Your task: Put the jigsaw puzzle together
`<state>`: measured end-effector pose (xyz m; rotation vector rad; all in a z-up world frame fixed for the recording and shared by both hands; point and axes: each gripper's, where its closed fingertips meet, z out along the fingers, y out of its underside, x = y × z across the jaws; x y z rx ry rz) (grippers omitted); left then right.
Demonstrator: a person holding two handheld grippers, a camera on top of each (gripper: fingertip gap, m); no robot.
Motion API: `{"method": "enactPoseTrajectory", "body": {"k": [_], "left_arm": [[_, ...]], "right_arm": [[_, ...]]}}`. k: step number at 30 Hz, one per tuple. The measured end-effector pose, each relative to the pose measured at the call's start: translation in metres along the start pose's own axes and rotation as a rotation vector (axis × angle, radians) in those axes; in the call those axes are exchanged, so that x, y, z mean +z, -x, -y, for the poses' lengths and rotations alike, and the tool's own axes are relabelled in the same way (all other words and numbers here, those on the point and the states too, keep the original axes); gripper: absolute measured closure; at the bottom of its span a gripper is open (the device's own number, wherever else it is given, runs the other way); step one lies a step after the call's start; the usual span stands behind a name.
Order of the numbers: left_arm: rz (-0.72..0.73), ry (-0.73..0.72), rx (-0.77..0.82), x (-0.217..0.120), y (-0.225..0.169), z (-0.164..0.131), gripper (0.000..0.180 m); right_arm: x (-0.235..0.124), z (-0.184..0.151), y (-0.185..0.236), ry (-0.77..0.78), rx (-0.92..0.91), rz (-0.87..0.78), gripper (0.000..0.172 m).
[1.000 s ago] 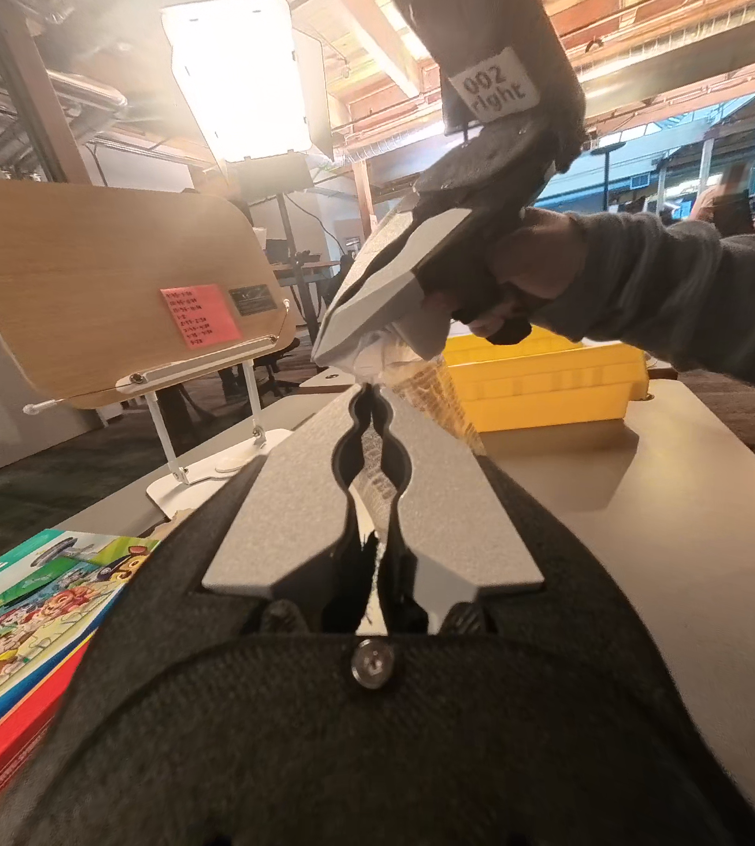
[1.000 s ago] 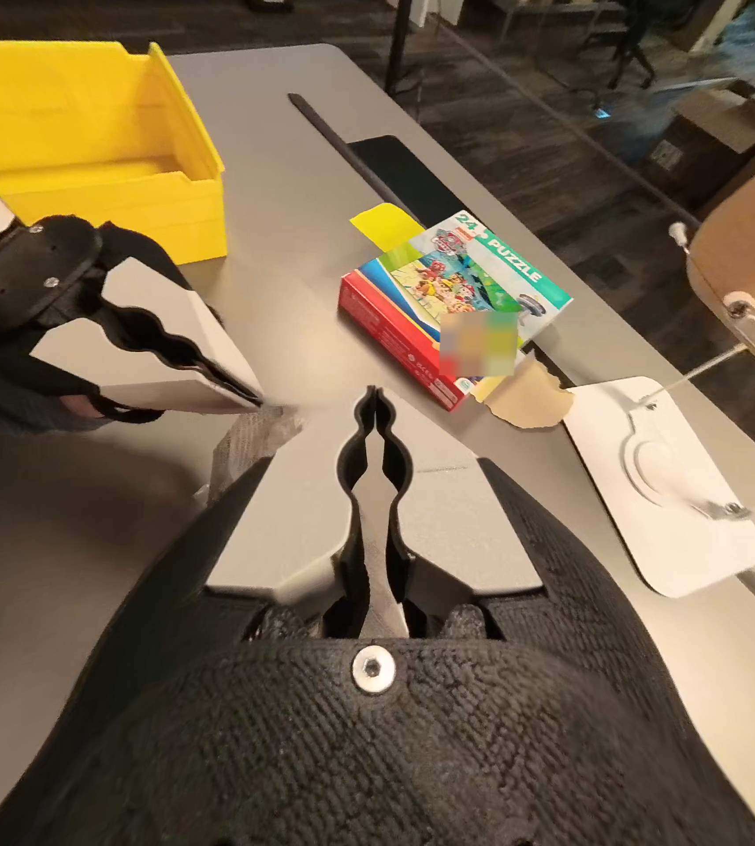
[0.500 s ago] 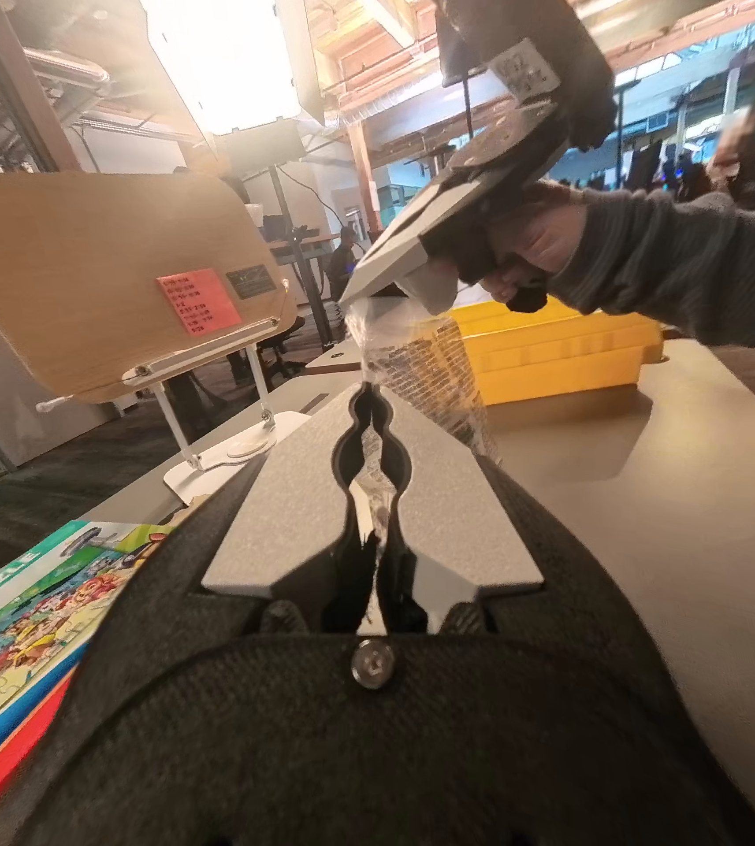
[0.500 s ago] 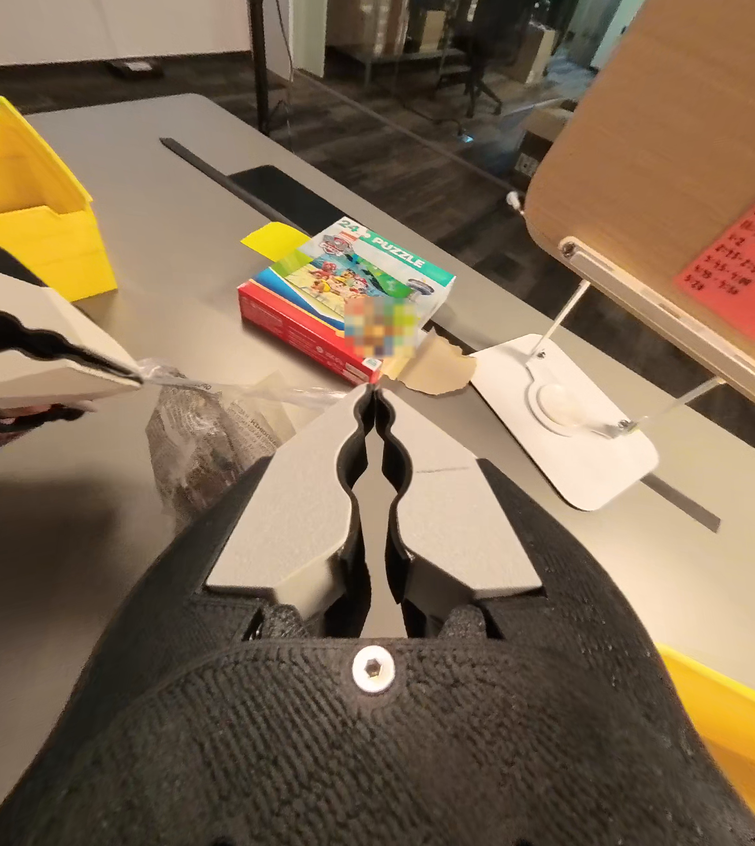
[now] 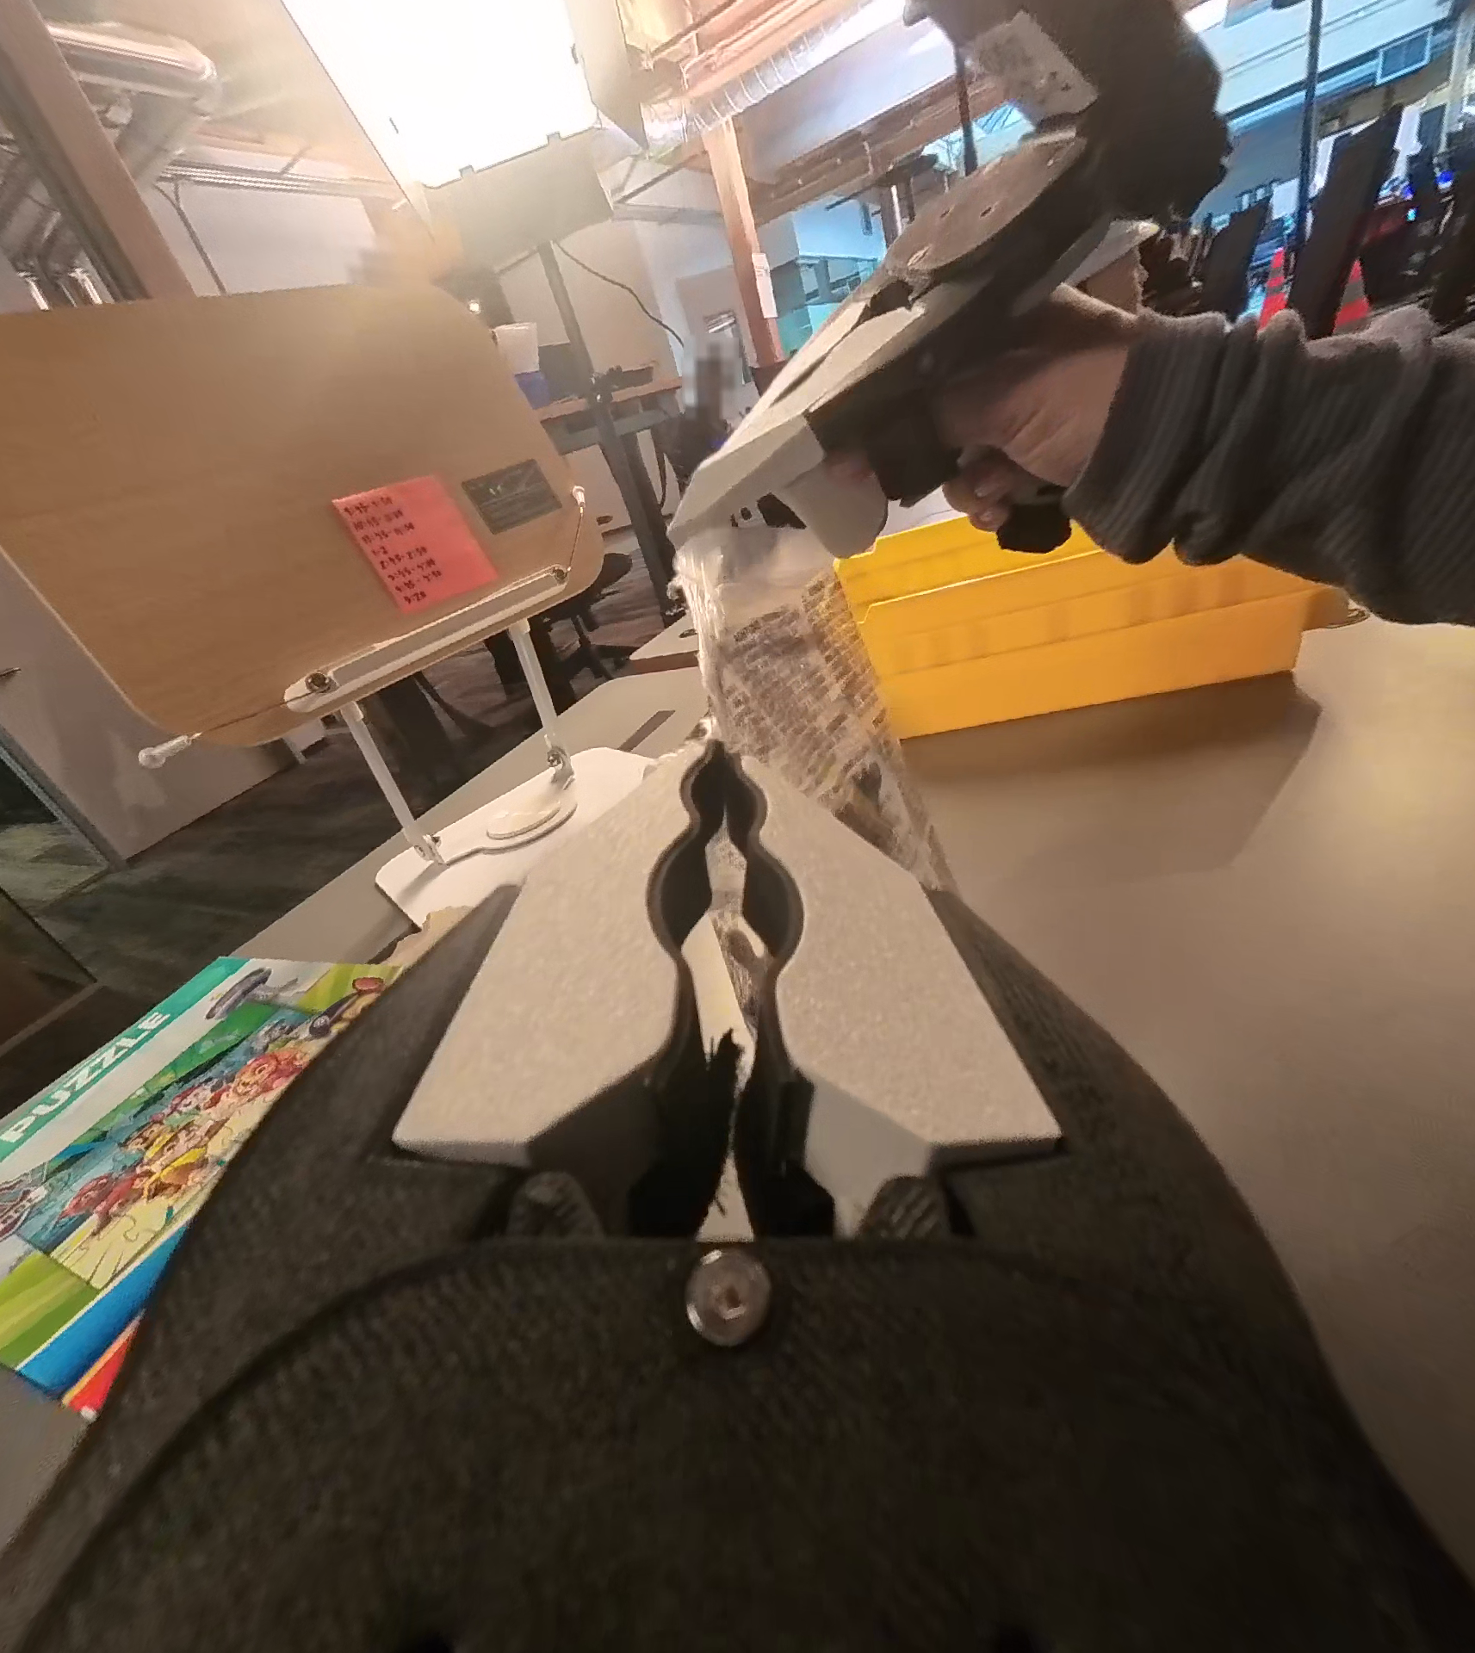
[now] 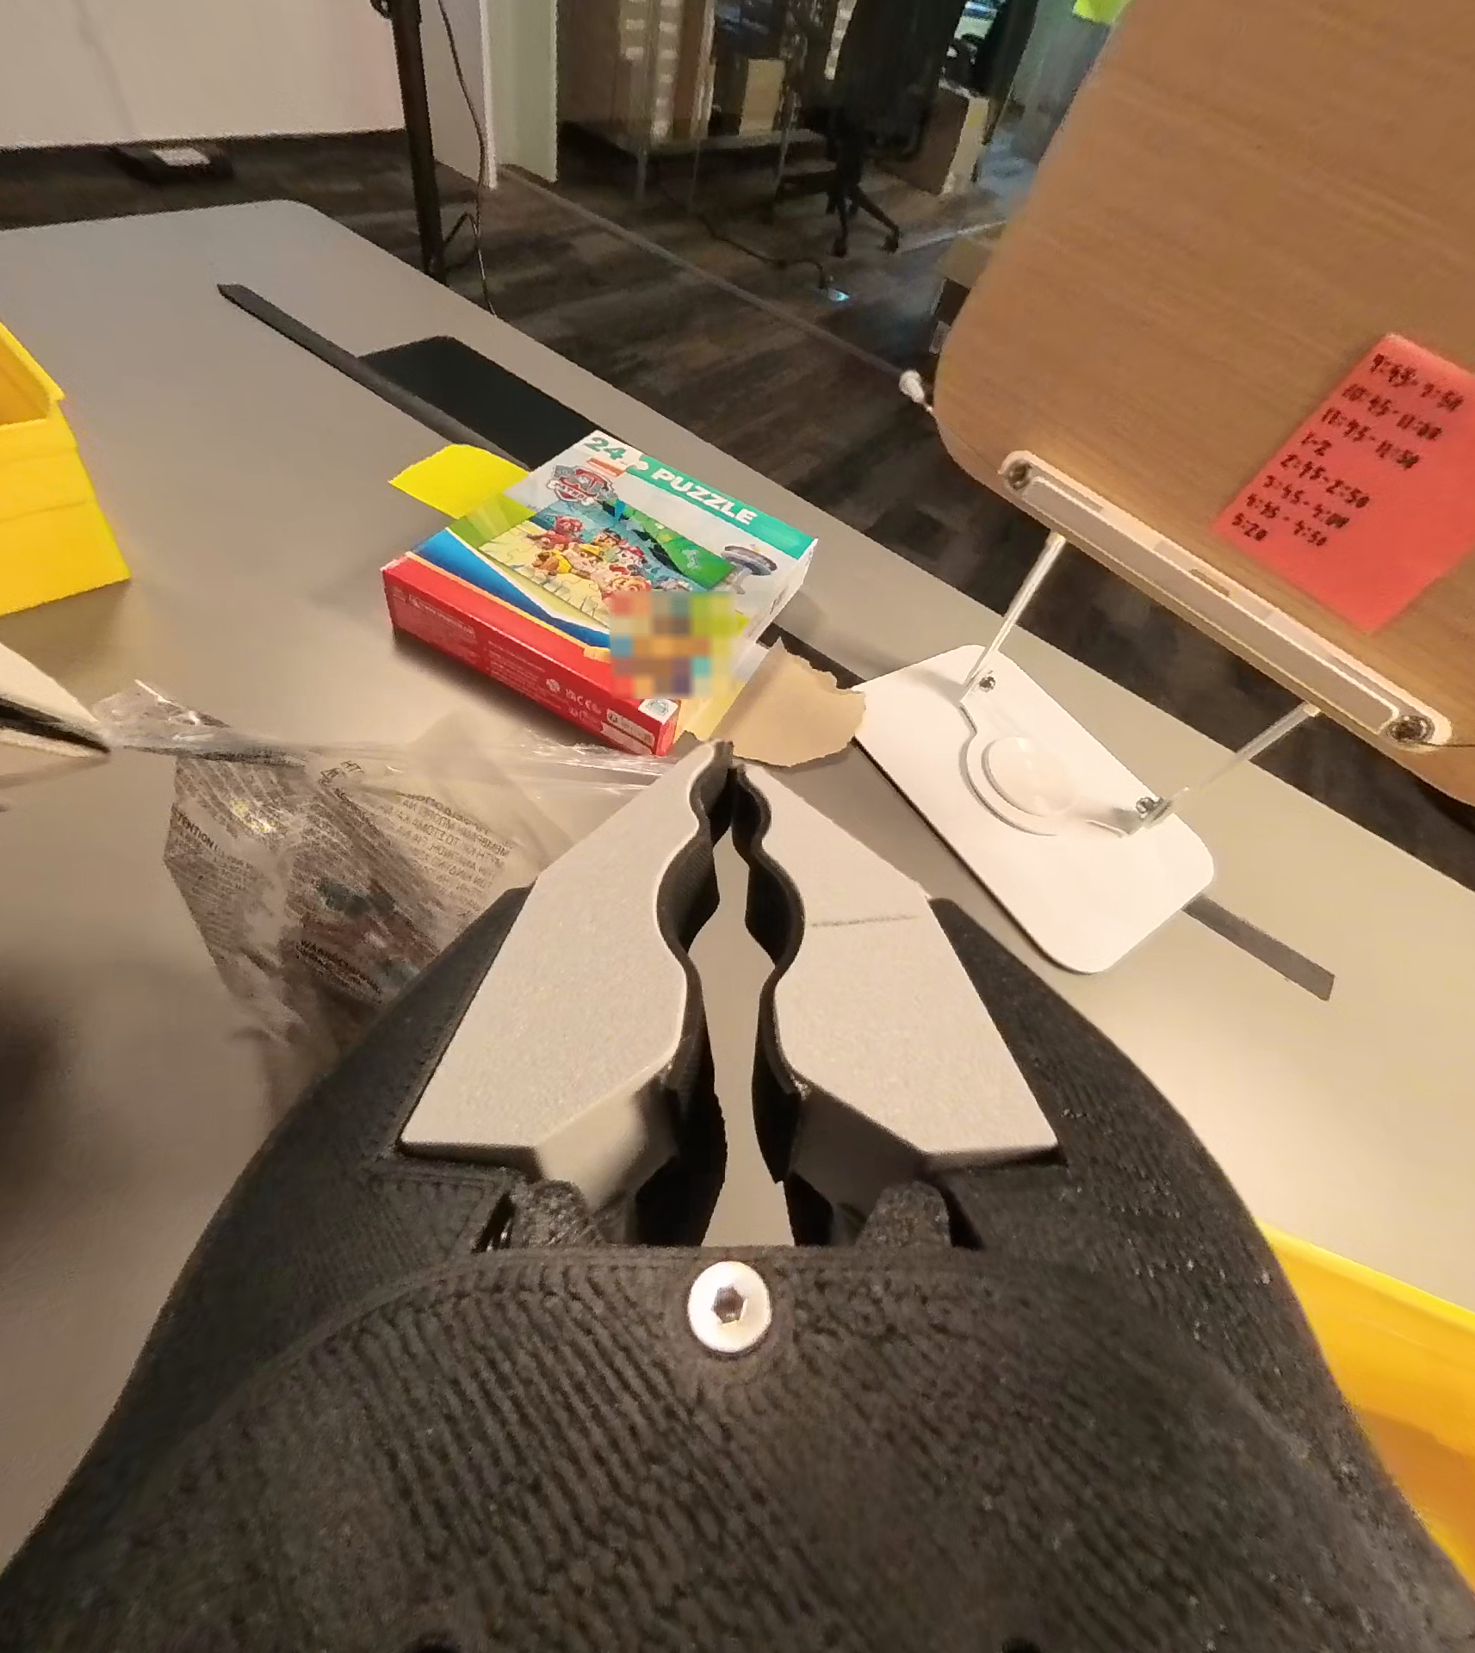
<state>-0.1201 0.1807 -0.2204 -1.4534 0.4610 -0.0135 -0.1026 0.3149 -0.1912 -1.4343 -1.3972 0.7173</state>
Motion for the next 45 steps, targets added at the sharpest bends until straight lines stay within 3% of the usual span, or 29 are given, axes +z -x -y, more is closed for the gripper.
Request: {"method": "enactPoseTrajectory", "body": {"k": [8, 16, 19, 20, 23, 25, 27, 28, 29, 31, 33, 37, 40, 42, 45], "left_arm": [[-0.017, 0.012, 0.011, 0.001, -0.004, -0.002, 0.18], [0.005, -0.07, -0.038, 0.0, -0.003, 0.017, 0.18], [0.018, -0.082, -0.037, 0.001, -0.005, 0.025, 0.18], [0.031, -0.087, -0.037, 0.0, -0.004, 0.027, 0.18], [0.052, -0.093, -0.059, 0.0, 0.0, 0.032, 0.18], [0.056, -0.092, -0.062, 0.0, 0.001, 0.033, 0.18], [0.056, -0.092, -0.064, 0.0, 0.001, 0.033, 0.18], [0.053, -0.093, -0.064, -0.001, 0.001, 0.034, 0.18], [0.051, -0.092, -0.063, -0.001, 0.0, 0.034, 0.18], [0.043, -0.095, -0.049, -0.001, -0.002, 0.035, 0.18], [0.036, -0.091, -0.032, -0.001, -0.003, 0.035, 0.18], [0.005, -0.09, -0.015, -0.003, -0.008, 0.037, 0.18], [-0.017, -0.089, -0.006, -0.004, -0.012, 0.039, 0.18], [-0.027, -0.085, -0.018, -0.006, -0.015, 0.039, 0.18], [-0.123, -0.073, -0.168, -0.009, -0.027, 0.044, 0.178]], "right_arm": [[-0.002, 0.003, -0.003, -0.048, 0.042, 0.01, 0.172], [-0.032, 0.053, 0.063, -0.292, 0.154, 0.408, 0.172], [-0.036, 0.059, 0.072, -0.309, 0.115, 0.398, 0.172], [-0.039, 0.062, 0.071, -0.324, 0.099, 0.372, 0.164], [-0.052, 0.07, 0.061, -0.382, 0.027, 0.227, 0.12], [-0.065, 0.071, 0.06, -0.408, -0.057, 0.15, 0.112], [-0.074, 0.065, 0.076, -0.401, -0.161, 0.158, 0.117], [-0.076, 0.057, 0.093, -0.369, -0.229, 0.215, 0.129], [-0.075, 0.044, 0.113, -0.314, -0.297, 0.288, 0.137], [-0.063, 0.017, 0.135, -0.167, -0.413, 0.339, 0.136], [-0.049, -0.001, 0.137, -0.063, -0.569, 0.261, 0.133], [-0.035, -0.007, 0.137, -0.004, -0.766, 0.166, 0.137], [-0.029, -0.01, 0.132, 0.044, -0.841, 0.139, 0.151], [-0.027, -0.014, 0.128, 0.082, -0.906, 0.118, 0.172], [-0.03, -0.018, 0.13, 0.11, -0.97, 0.138, 0.172]]}}
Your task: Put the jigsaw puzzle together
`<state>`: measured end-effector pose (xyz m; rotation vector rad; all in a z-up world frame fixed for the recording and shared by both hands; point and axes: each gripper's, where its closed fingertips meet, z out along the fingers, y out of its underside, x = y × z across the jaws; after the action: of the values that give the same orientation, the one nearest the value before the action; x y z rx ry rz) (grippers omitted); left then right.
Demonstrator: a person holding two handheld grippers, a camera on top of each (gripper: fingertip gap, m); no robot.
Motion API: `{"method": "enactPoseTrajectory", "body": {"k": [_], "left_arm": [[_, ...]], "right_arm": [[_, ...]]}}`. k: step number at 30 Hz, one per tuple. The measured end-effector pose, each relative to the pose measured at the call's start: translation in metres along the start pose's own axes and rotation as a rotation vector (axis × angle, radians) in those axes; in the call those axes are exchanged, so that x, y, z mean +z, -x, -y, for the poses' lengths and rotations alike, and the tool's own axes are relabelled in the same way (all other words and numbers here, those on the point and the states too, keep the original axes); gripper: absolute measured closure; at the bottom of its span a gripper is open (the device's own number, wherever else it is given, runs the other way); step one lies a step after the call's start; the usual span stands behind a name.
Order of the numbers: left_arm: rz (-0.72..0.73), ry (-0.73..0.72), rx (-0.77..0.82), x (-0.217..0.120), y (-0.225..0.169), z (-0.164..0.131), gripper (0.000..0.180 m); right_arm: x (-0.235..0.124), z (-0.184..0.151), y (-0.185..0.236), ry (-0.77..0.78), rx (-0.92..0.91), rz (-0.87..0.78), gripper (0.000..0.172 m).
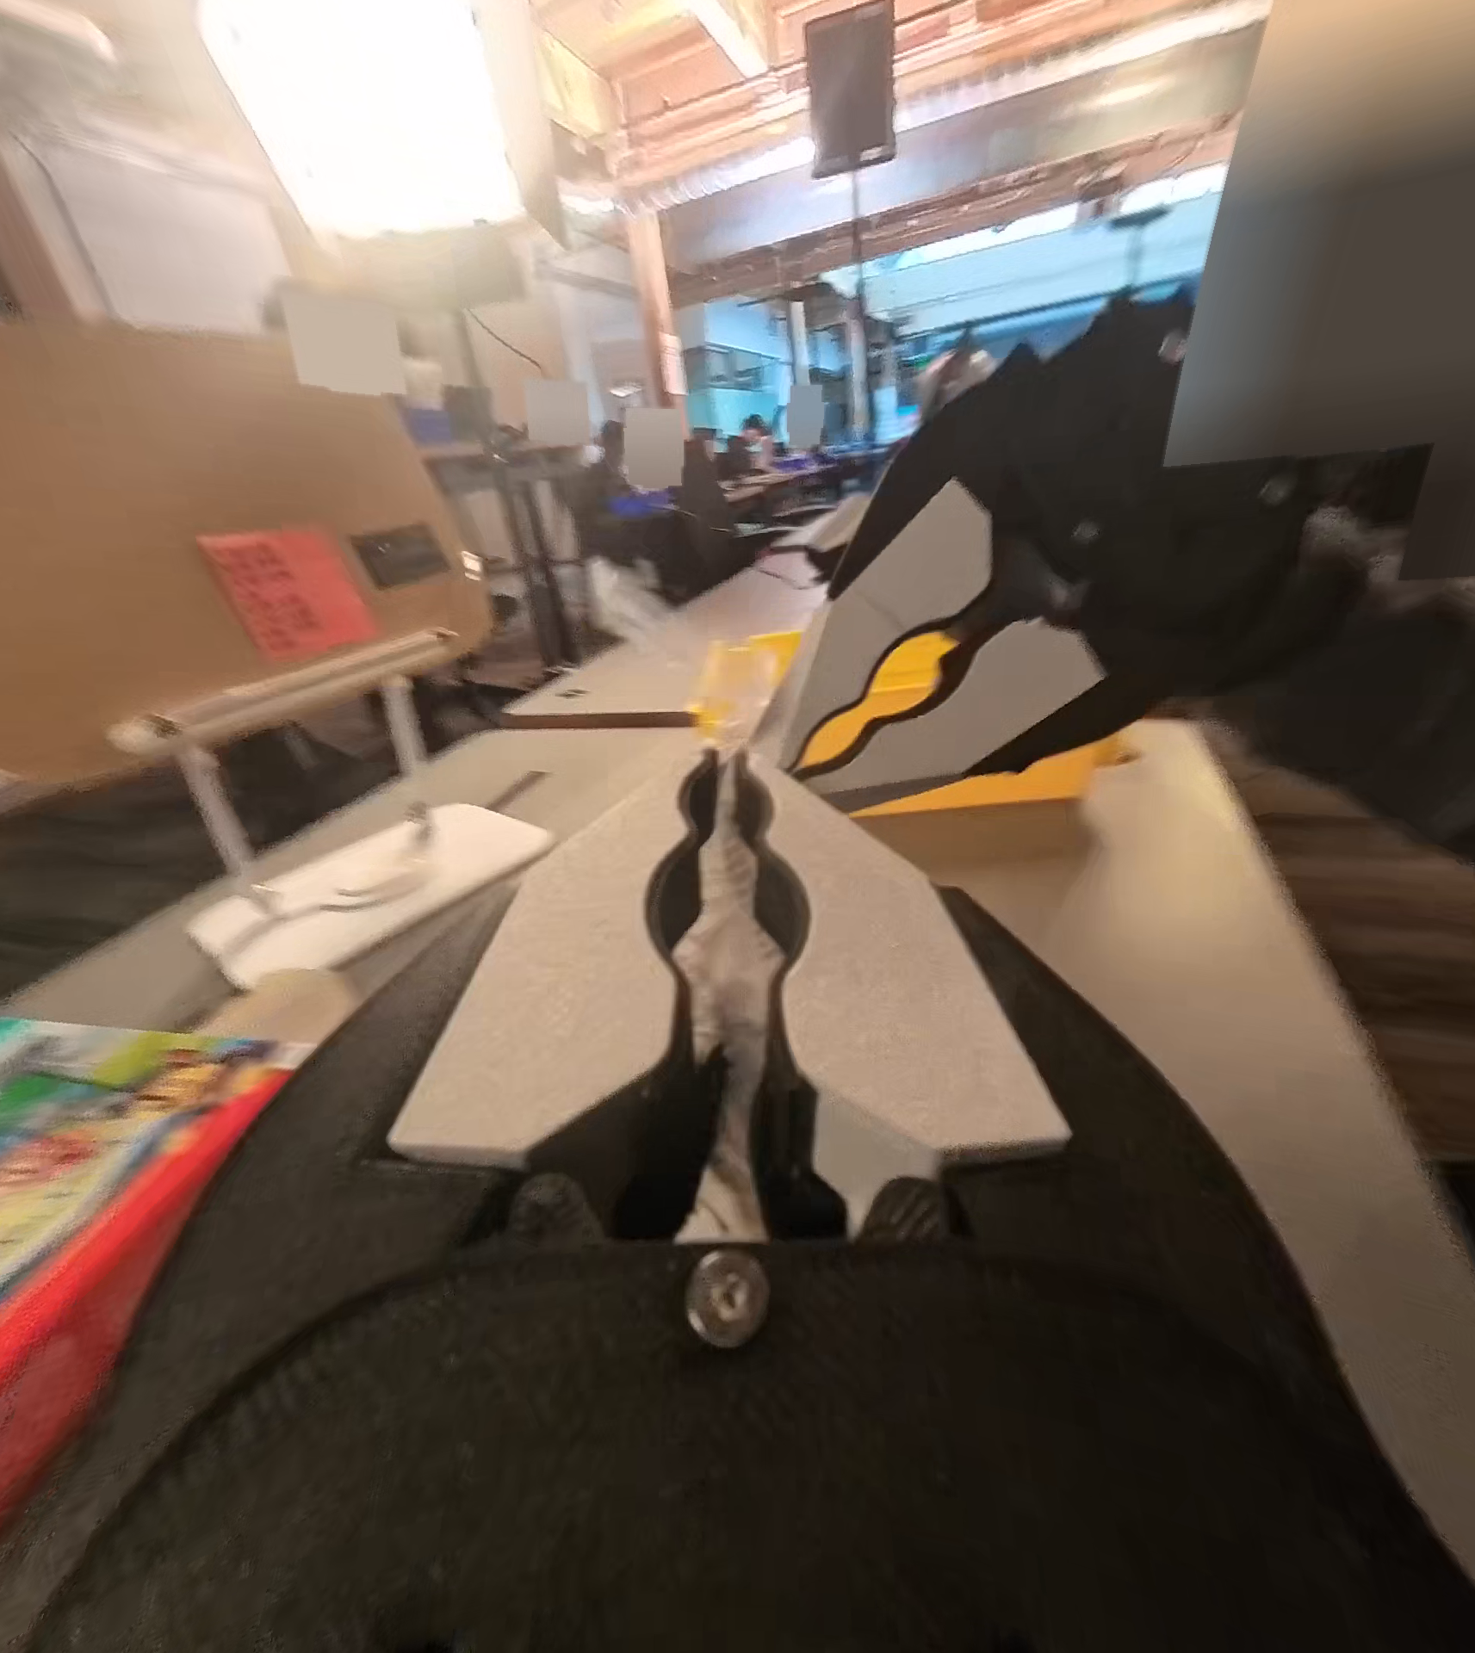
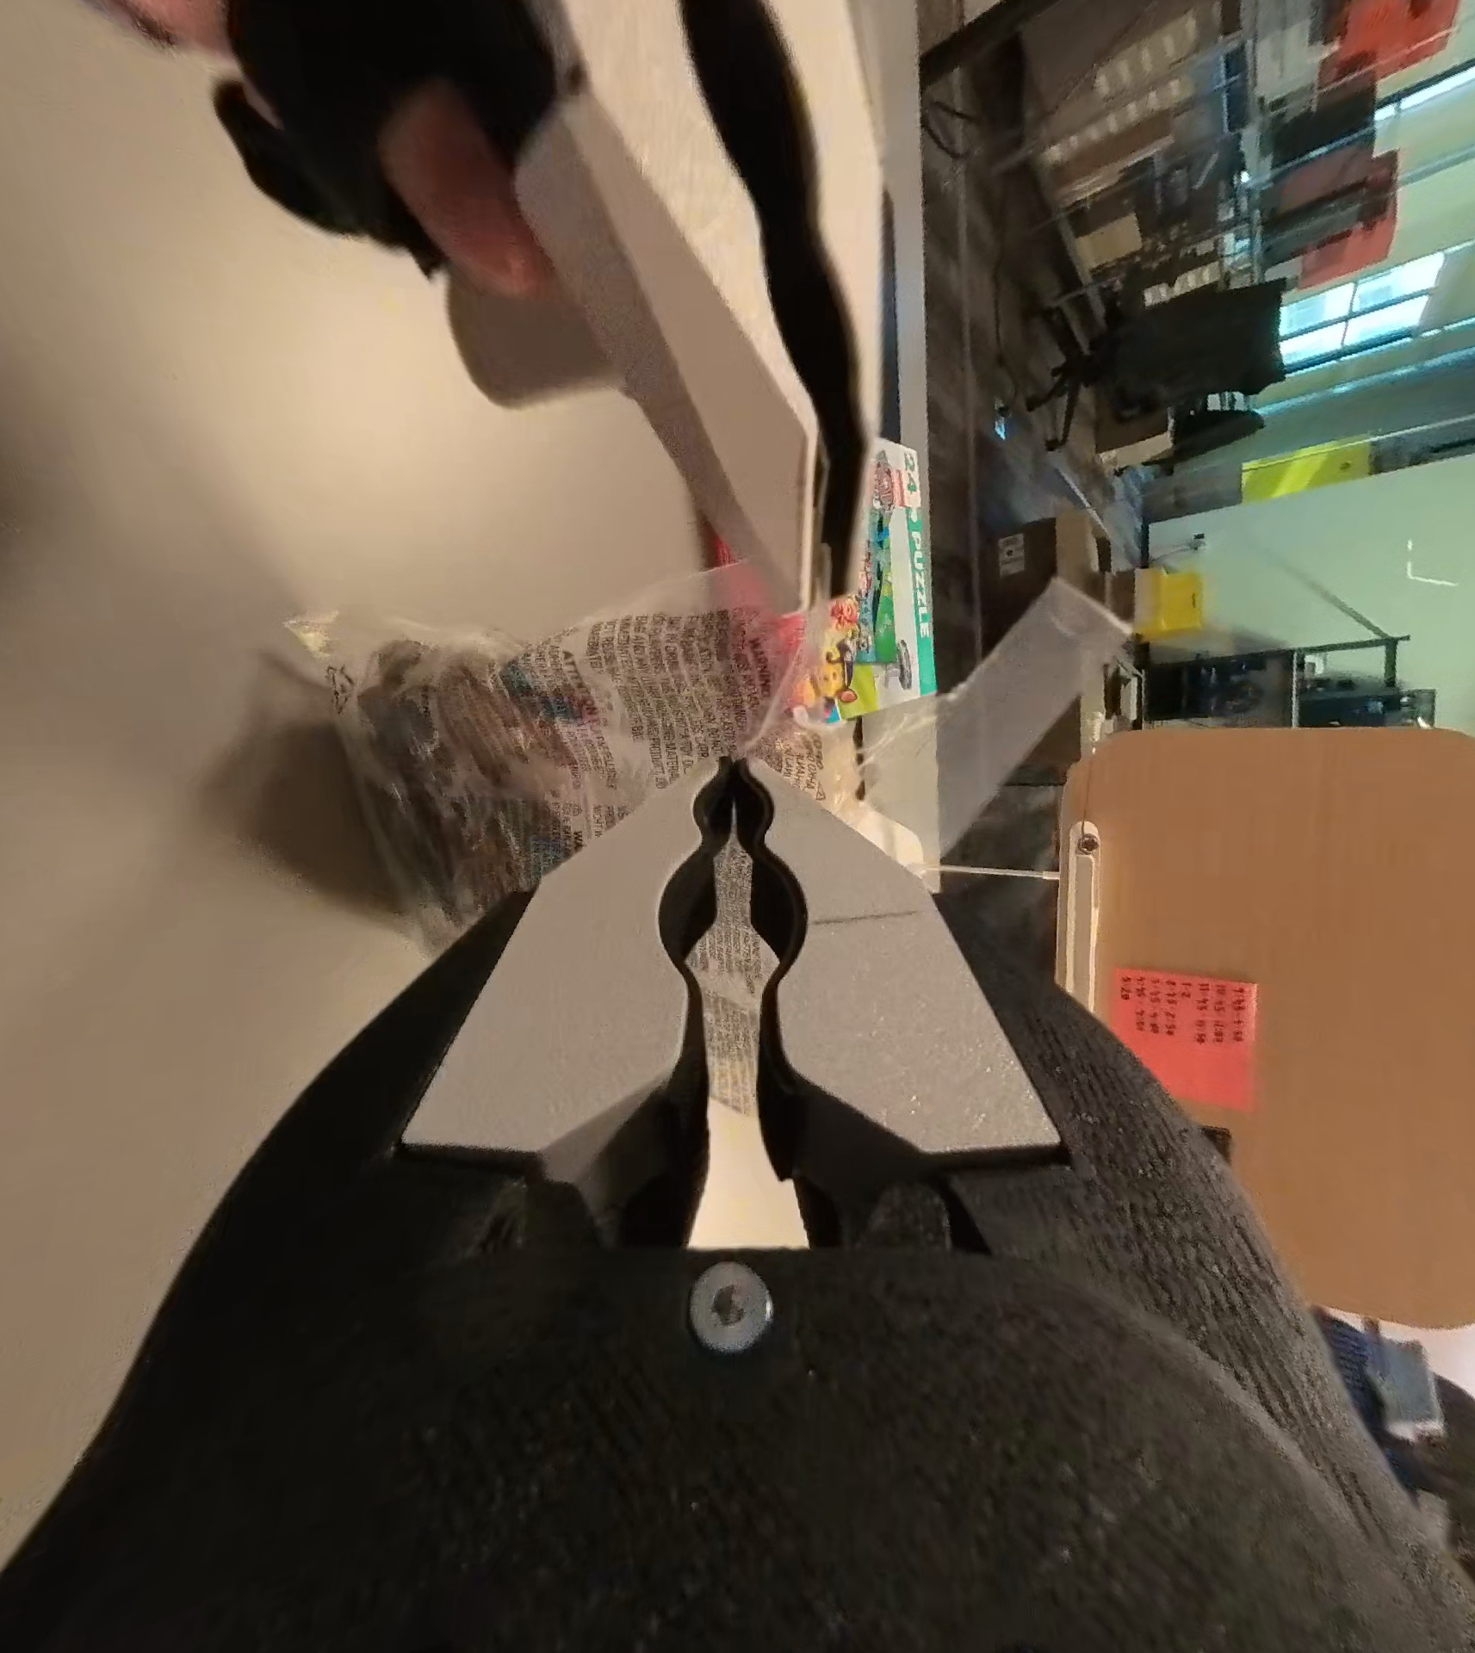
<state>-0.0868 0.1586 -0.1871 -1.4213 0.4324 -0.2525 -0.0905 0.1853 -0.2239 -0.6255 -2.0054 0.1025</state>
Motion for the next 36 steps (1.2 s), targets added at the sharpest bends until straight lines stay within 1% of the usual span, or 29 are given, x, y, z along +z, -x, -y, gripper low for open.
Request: {"method": "enactPoseTrajectory", "body": {"k": [2, 3, 5, 9, 11, 12, 15, 18, 19, 20, 22, 25, 28, 31, 36], "left_arm": [[-0.102, 0.049, -0.21, 0.001, -0.006, 0.008, 0.146], [-0.134, 0.096, -0.289, 0.003, -0.005, 0.011, 0.138], [-0.154, 0.207, -0.382, 0.008, 0.0, 0.014, 0.133], [-0.195, 0.54, -0.467, 0.021, -0.002, -0.004, 0.132], [-0.223, 0.664, -0.495, 0.025, -0.007, -0.014, 0.133], [-0.224, 0.722, -0.507, 0.026, -0.007, -0.019, 0.143], [-0.2, 0.822, -0.519, 0.028, -0.004, -0.026, 0.152], [-0.171, 0.897, -0.476, 0.032, -0.001, -0.03, 0.157], [-0.186, 0.932, -0.457, 0.032, -0.004, -0.033, 0.167], [-0.211, 0.977, -0.423, 0.031, -0.009, -0.036, 0.18], [-0.179, 1.048, -0.297, 0.031, -0.006, -0.044, 0.18], [-0.027, 1.084, -0.073, 0.032, 0.019, -0.046, 0.18], [-0.002, 1.067, -0.021, 0.036, 0.023, -0.041, 0.18], [0.02, 1.085, 0.053, 0.039, 0.022, -0.043, 0.18], [0.062, 1.086, 0.09, 0.041, 0.028, -0.046, 0.18]], "right_arm": [[-0.003, -0.001, 0.001, 0.007, -0.042, 0.003, 0.172], [-0.004, -0.001, 0.001, 0.008, -0.061, 0.002, 0.172], [-0.006, -0.001, 0.002, 0.01, -0.106, 0.002, 0.172], [-0.009, 0.001, 0.005, 0.005, -0.211, -0.001, 0.172], [-0.01, 0.001, 0.006, 0.006, -0.247, 0.0, 0.172], [-0.01, 0.0, 0.006, 0.009, -0.266, 0.002, 0.172], [-0.012, -0.001, 0.007, -0.005, -0.296, 0.008, 0.172], [-0.013, -0.001, 0.008, -0.019, -0.321, 0.011, 0.172], [-0.014, 0.0, 0.009, -0.026, -0.322, 0.015, 0.172], [-0.014, 0.0, 0.009, -0.029, -0.323, 0.02, 0.172], [-0.014, -0.001, 0.011, -0.026, -0.317, 0.039, 0.172], [-0.018, -0.002, 0.015, -0.022, -0.256, 0.107, 0.172], [-0.024, -0.008, 0.015, -0.005, -0.17, 0.173, 0.172], [-0.029, -0.008, 0.019, -0.033, -0.082, 0.257, 0.172], [-0.03, -0.012, 0.022, -0.029, -0.033, 0.321, 0.172]]}}
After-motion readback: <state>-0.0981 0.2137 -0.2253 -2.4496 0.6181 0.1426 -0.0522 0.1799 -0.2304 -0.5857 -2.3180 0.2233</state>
